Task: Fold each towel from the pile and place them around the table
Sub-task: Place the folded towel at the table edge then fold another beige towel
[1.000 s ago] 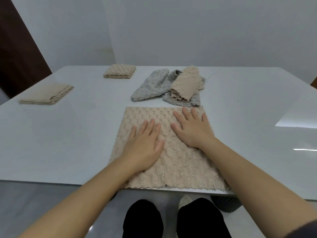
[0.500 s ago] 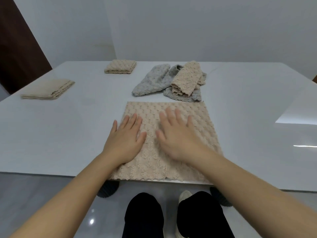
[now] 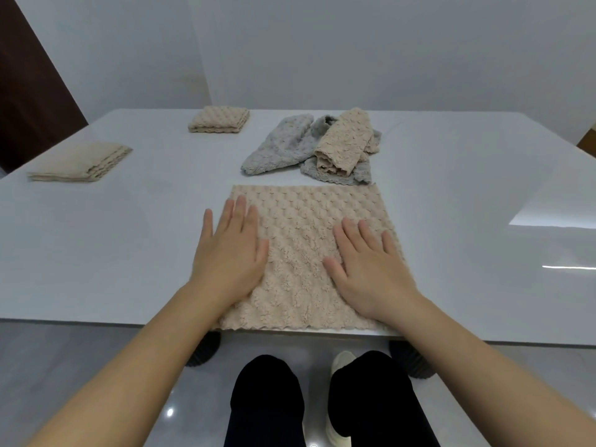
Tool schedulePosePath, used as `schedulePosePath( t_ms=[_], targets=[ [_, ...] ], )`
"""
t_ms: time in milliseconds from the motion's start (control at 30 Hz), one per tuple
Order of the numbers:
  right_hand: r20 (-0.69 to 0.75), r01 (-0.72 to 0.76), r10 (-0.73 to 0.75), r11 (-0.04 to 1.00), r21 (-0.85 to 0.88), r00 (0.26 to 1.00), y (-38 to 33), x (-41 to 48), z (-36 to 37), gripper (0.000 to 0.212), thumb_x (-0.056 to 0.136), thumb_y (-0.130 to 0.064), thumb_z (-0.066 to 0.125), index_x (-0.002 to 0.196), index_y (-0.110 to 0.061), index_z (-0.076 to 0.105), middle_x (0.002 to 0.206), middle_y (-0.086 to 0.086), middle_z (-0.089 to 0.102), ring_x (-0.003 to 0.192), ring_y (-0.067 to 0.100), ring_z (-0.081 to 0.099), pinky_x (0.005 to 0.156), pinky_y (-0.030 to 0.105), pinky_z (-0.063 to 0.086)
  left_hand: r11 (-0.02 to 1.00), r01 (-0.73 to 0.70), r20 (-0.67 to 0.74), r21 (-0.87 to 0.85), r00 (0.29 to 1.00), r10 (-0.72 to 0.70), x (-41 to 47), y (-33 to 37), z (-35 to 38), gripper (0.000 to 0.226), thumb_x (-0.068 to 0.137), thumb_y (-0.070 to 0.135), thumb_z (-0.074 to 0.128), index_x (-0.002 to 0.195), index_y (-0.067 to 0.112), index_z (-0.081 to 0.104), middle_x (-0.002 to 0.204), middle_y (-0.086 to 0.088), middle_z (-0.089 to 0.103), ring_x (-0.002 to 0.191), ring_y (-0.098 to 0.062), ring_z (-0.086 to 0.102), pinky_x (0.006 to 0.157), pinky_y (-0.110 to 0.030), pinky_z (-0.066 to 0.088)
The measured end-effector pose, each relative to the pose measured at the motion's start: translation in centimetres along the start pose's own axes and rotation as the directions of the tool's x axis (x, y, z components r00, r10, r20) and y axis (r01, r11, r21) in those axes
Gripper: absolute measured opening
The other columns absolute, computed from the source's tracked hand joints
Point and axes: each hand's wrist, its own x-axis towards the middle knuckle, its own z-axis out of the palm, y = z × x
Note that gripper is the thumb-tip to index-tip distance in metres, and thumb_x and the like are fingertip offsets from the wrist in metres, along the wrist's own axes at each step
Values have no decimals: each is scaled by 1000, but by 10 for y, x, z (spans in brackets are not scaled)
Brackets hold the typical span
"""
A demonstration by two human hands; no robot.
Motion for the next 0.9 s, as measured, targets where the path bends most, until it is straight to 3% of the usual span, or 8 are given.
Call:
schedulePosePath(
  t_ms=[100,233,600,900],
  targets=[
    [-13,-1,1,1000,5,1000,-1,1,1,67,101,-53,12,156,-20,-7,163,-3,-13,149,18,-15,120,46,-9,987,-74,-33,-140,997,70,-14,43,-4,62,101,39,16,155,14,-1,163,-4,-9,149,-17,-13,120,-44,-9],
    [-20,-4,5,1000,8,1000,-1,0,1,66,101,-51,14,156,-21,-6,163,-3,-12,149,17,-14,121,45,-8,977,-99,37,-187,994,107,-26,78,12,60,102,37,15,155,14,-3,163,-2,-10,148,-14,-14,121,-43,-8],
    [-10,13,-13,1000,13,1000,3,-2,0,68,99,-57,11,156,-22,-6,162,-5,-14,149,16,-15,120,44,-10,995,-46,88,-91,995,54,-33,18,13,67,99,54,9,155,22,-7,162,6,-14,148,-11,-16,121,-38,-9],
    [-1,4,-4,1000,-4,1000,18,-16,-4,70,98,-58,10,156,-22,-6,162,-5,-14,148,14,-17,120,38,-11,996,-26,84,-88,996,34,-42,-23,13,87,78,66,-10,155,24,-5,161,10,-14,147,-8,-16,120,-36,-10]
  ],
)
